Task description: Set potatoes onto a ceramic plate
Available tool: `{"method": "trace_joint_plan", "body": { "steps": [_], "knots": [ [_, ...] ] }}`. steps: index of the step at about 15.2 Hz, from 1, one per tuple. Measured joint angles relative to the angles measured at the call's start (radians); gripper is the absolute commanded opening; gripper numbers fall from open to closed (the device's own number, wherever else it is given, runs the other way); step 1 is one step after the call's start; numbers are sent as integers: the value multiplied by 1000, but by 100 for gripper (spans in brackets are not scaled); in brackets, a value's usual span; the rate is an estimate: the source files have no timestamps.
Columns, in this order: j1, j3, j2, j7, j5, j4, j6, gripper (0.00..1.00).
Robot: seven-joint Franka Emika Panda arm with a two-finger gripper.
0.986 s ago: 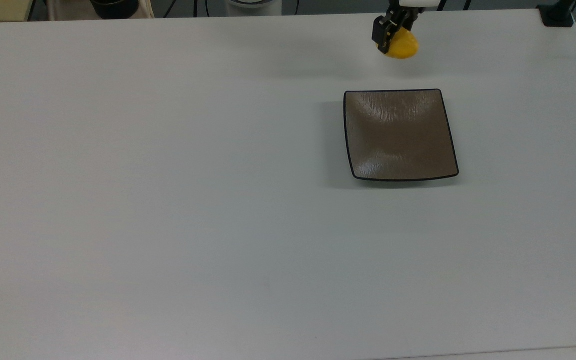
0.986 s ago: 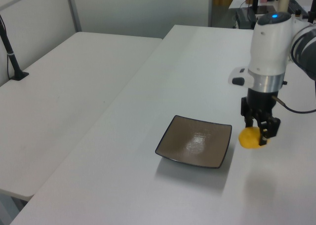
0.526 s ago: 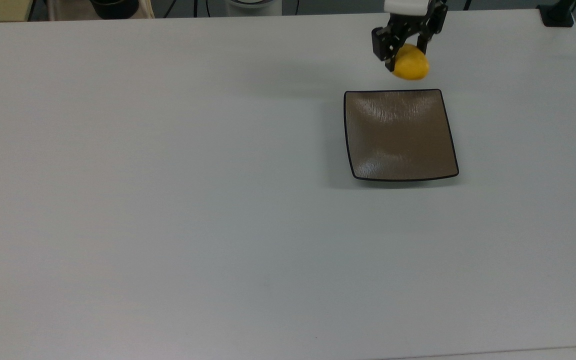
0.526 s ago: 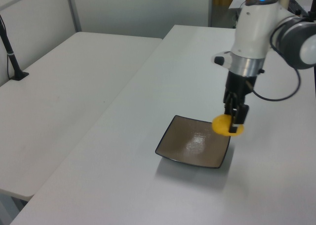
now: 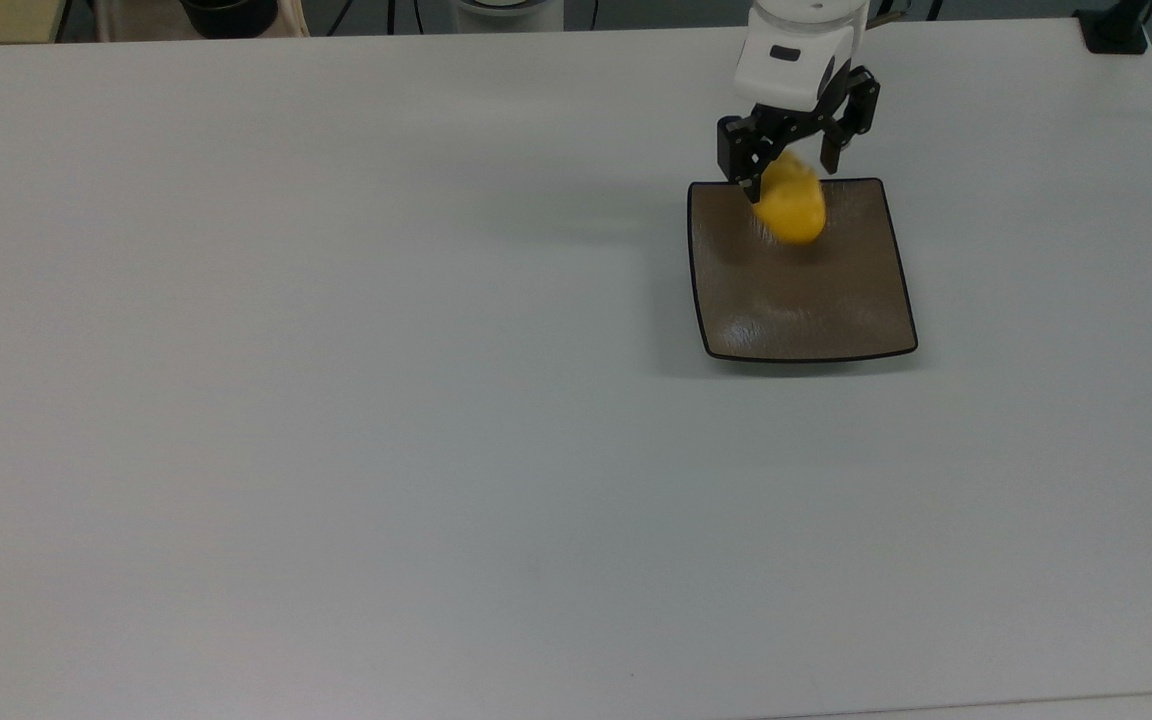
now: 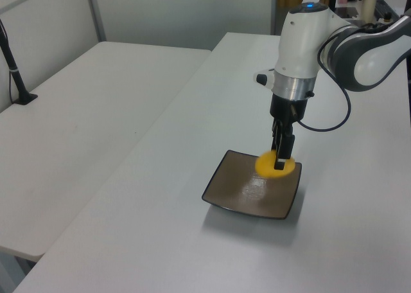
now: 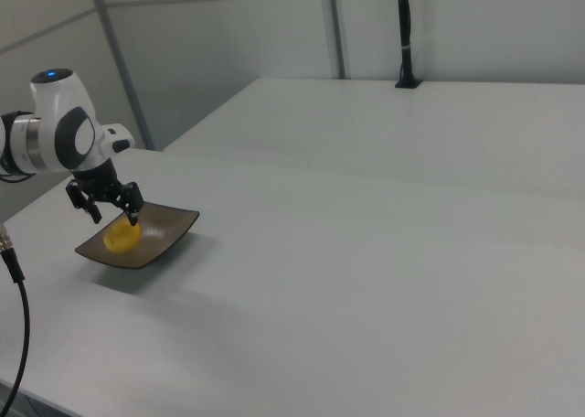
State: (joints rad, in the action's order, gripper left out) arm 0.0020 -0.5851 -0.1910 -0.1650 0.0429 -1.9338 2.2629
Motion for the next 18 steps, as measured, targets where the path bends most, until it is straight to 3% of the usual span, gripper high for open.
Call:
{"method": "trace_joint_plan", "body": {
  "steps": [10,18],
  "knots": [
    [1,5,4,-2,2,4,-7,100],
    [-2,73,42,-2,3,76,-320,100]
  ]
}}
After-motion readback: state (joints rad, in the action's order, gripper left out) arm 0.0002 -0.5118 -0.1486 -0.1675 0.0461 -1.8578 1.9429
